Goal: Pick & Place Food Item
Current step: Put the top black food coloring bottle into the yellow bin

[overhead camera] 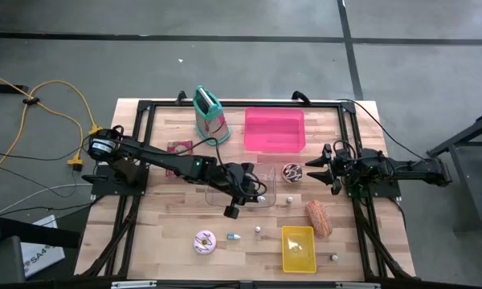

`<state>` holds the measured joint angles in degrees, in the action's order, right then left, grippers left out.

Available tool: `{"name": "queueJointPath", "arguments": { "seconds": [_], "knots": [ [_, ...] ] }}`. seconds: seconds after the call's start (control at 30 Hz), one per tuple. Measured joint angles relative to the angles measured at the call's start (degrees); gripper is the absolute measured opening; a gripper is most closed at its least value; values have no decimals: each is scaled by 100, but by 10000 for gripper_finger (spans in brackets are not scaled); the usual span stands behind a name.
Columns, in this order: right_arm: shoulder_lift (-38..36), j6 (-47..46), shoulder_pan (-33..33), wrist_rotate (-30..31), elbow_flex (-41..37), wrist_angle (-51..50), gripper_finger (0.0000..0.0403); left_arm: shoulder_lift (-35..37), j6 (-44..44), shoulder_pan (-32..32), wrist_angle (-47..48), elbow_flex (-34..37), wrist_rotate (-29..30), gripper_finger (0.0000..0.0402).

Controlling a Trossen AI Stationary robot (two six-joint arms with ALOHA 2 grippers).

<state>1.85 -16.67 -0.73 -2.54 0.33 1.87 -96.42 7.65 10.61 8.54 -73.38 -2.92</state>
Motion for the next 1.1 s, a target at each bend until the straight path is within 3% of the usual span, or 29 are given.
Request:
{"name": "queueJointPath", "arguments": {
  "seconds": [0.27, 0.5, 0.8, 1.1],
  "knots": [
    [0, -42, 0, -128, 1, 62, 174, 0, -77, 0, 0, 0, 0, 85],
    [-2, -213, -2, 255, 0, 247, 174, 2, -78, 0, -17, 0, 0, 85],
    [6, -215, 147, -42, -1, 486, 174, 2, -78, 0, -22, 0, 0, 85],
    [660, 385, 689, 281, 122, 1108, 174, 2, -78, 0, -44, 0, 2, 85]
  ]
}}
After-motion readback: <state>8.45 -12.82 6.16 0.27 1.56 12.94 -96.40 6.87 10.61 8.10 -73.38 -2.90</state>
